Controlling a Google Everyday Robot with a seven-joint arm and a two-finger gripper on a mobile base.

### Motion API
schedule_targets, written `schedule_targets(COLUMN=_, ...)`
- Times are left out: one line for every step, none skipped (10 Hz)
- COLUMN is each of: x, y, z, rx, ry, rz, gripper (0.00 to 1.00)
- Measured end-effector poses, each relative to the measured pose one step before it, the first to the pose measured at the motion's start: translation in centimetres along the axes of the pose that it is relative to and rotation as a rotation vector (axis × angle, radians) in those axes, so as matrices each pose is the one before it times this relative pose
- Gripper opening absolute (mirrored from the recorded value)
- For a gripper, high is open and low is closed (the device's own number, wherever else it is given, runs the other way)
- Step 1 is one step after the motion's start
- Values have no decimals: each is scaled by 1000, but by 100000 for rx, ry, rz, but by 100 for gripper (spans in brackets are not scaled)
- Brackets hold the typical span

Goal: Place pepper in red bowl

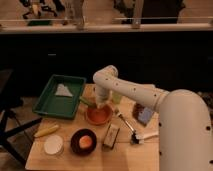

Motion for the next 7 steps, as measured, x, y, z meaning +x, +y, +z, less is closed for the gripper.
schedule_targets(x=-77, y=273, z=-55, rx=-201, ry=324, rz=-217, gripper=0)
schedule_targets(x=-182, y=328, z=-114, rx=-231, ry=404, rz=-270, gripper=0)
schedule_targets(x=3, y=177, z=-96, rx=-115, ry=325, rz=10, gripper=0)
schedule_targets(x=36, y=203, z=-135, rx=-132, ry=385, rz=107, gripper=0)
schedule_targets(x=13, y=209, z=-201, rx=-86, ry=465, rz=132, gripper=0)
schedule_targets(x=198, y=403, z=-174, rx=-696, ry=848, rz=347, gripper=0)
schedule_targets(x=195, y=371, z=-182, rx=-333, ry=640, rz=609, gripper=0)
